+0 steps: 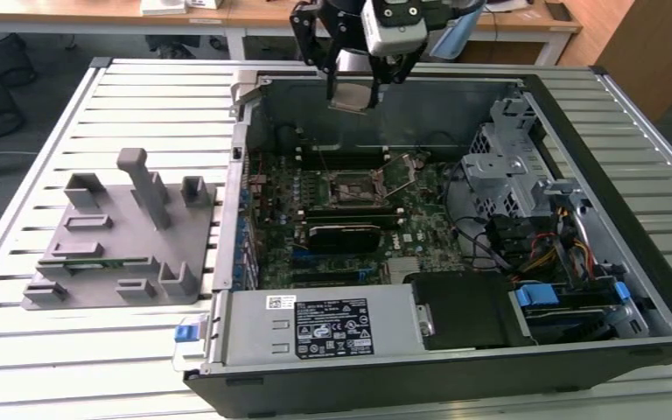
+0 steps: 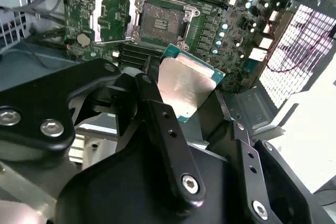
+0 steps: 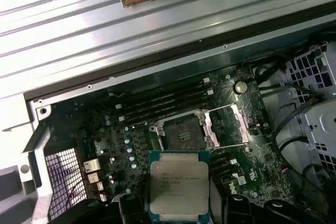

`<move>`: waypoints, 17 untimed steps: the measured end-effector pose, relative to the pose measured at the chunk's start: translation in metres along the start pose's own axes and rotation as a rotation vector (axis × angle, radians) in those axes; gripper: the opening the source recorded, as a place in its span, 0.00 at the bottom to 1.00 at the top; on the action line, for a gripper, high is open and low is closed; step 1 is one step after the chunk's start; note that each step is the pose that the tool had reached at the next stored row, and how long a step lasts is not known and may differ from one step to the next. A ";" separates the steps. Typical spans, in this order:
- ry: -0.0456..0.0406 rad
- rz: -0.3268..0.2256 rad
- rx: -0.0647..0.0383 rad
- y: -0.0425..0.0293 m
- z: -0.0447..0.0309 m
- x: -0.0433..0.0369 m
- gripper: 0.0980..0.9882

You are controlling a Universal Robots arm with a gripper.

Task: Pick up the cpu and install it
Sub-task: 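Place the cpu into insertion slot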

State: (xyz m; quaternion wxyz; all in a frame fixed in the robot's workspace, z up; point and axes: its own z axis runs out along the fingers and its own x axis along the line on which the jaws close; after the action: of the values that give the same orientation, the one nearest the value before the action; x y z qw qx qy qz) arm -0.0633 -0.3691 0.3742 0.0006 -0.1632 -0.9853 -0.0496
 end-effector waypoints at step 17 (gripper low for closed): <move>-0.0287 0.292 -0.005 -0.0002 0.0034 0.0000 0.50</move>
State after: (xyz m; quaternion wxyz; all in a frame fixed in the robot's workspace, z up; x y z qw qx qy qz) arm -0.0633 -0.3690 0.3708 -0.0067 -0.3057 -0.9508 -0.0491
